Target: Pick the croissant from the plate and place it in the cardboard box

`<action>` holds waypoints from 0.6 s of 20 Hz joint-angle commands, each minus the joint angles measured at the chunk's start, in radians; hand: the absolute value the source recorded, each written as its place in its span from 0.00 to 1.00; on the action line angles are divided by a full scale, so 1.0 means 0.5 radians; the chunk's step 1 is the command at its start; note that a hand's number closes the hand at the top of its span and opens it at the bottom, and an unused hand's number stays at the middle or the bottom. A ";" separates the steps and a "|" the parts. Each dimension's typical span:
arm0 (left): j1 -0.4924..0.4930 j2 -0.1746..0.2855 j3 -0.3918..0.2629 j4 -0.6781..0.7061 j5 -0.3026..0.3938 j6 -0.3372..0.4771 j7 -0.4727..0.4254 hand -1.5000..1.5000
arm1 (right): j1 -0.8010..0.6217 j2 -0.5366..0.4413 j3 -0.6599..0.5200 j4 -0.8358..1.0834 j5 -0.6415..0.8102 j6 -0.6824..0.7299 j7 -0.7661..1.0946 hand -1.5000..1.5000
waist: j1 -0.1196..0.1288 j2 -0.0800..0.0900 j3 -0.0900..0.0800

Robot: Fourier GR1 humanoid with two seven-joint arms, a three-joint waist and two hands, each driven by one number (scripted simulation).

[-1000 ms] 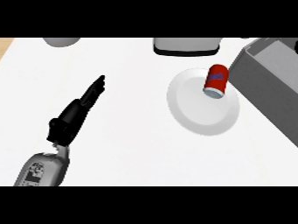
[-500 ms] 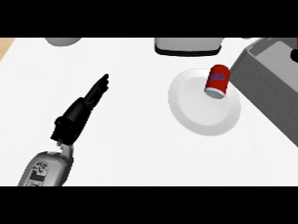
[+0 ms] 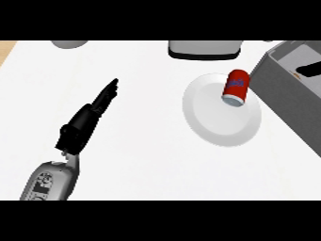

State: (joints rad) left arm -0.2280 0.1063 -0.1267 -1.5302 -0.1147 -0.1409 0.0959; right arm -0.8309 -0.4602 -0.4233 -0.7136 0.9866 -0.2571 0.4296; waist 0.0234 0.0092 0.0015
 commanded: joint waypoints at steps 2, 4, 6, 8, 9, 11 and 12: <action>-0.016 -0.015 0.019 0.099 -0.007 -0.008 -0.067 0.50 | -0.040 -0.051 -0.174 0.258 -0.216 -0.209 -0.359 0.00 | -0.006 0.004 0.000; 0.045 -0.004 0.009 -0.030 -0.019 0.017 0.014 0.50 | 0.024 0.050 -0.258 0.111 -0.341 -0.374 -0.469 0.00 | -0.012 -0.006 0.002; 0.037 0.014 0.020 0.008 0.016 -0.036 -0.037 0.50 | -0.004 0.013 -0.365 0.031 -0.458 -0.468 -0.556 0.00 | -0.027 -0.008 0.001; 0.036 0.045 0.078 0.014 0.049 -0.047 -0.017 0.50 | 0.008 0.030 -0.482 -0.065 -0.627 -0.524 -0.684 0.00 | -0.044 -0.015 0.002; -0.030 0.023 0.077 0.028 0.039 -0.026 0.023 0.50 | 0.065 0.050 -0.523 -0.106 -0.703 -0.531 -0.760 0.00 | -0.063 -0.017 0.001; 0.041 0.054 0.079 -0.021 0.078 -0.083 0.017 0.50 | 0.035 0.018 -0.625 -0.158 -0.878 -0.469 -0.844 0.00 | -0.047 -0.020 0.001; 0.054 0.065 0.095 0.069 0.021 -0.042 -0.088 0.50 | 0.064 0.009 -0.682 -0.196 -0.980 -0.414 -0.902 0.00 | -0.063 -0.018 0.000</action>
State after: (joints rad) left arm -0.2082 0.1220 -0.0992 -1.5241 -0.1021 -0.1575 0.0826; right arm -0.8124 -0.4456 -0.6766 -0.7560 0.6375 -0.4772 0.0712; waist 0.0017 0.0019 0.0022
